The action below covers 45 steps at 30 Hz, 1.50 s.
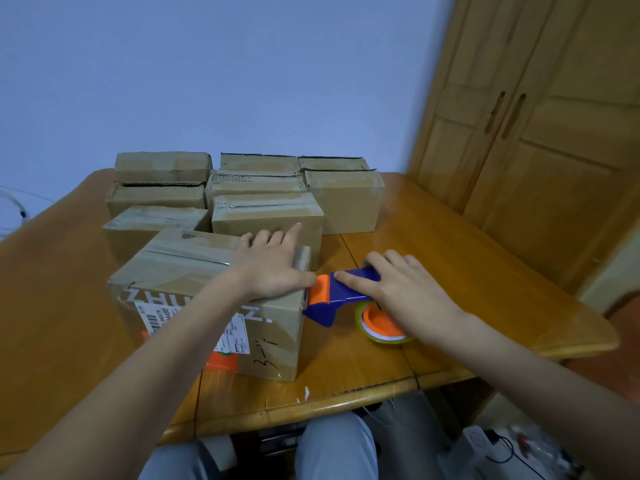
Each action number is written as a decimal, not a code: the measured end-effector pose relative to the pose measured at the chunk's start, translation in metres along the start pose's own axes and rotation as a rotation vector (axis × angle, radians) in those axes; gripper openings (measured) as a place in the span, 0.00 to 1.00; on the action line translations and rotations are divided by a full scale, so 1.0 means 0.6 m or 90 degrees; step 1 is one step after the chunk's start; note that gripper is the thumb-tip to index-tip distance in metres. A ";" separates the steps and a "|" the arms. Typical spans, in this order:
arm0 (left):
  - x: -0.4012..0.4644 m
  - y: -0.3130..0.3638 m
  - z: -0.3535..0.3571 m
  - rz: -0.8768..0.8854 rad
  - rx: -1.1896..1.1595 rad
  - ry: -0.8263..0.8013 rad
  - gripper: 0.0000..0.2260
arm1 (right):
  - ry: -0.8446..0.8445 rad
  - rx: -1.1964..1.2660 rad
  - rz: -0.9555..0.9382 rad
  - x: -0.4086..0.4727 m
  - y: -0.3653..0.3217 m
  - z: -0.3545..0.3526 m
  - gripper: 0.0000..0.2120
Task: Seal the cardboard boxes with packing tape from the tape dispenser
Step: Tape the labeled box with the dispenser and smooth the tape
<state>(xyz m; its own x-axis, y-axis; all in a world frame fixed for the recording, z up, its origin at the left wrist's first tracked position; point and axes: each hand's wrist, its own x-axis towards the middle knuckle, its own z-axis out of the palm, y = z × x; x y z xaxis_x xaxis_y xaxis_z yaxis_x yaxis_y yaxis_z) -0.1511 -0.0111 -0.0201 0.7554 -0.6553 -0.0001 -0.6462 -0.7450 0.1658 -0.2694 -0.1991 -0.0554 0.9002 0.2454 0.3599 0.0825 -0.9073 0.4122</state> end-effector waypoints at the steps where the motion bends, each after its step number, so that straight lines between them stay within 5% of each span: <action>1: -0.001 -0.001 -0.001 0.001 -0.006 -0.003 0.40 | -0.003 -0.010 -0.012 0.006 0.002 -0.005 0.37; 24: -0.005 -0.007 -0.008 -0.010 -0.135 0.006 0.26 | -0.161 -0.189 -0.153 0.110 -0.030 -0.146 0.16; 40: -0.015 -0.004 -0.015 -0.009 -0.148 0.005 0.26 | -0.170 -0.195 -0.194 0.060 -0.036 -0.094 0.20; 45: -0.013 -0.009 -0.011 -0.007 -0.167 0.012 0.26 | -0.141 -0.108 -0.026 0.052 0.000 -0.074 0.24</action>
<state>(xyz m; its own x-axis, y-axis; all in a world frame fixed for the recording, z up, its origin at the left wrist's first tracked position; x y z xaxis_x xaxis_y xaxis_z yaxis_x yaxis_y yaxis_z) -0.1527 -0.0010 -0.0142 0.7654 -0.6434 0.0153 -0.5898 -0.6919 0.4164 -0.2605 -0.1765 -0.0068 0.9708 0.1825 0.1559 0.0642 -0.8235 0.5637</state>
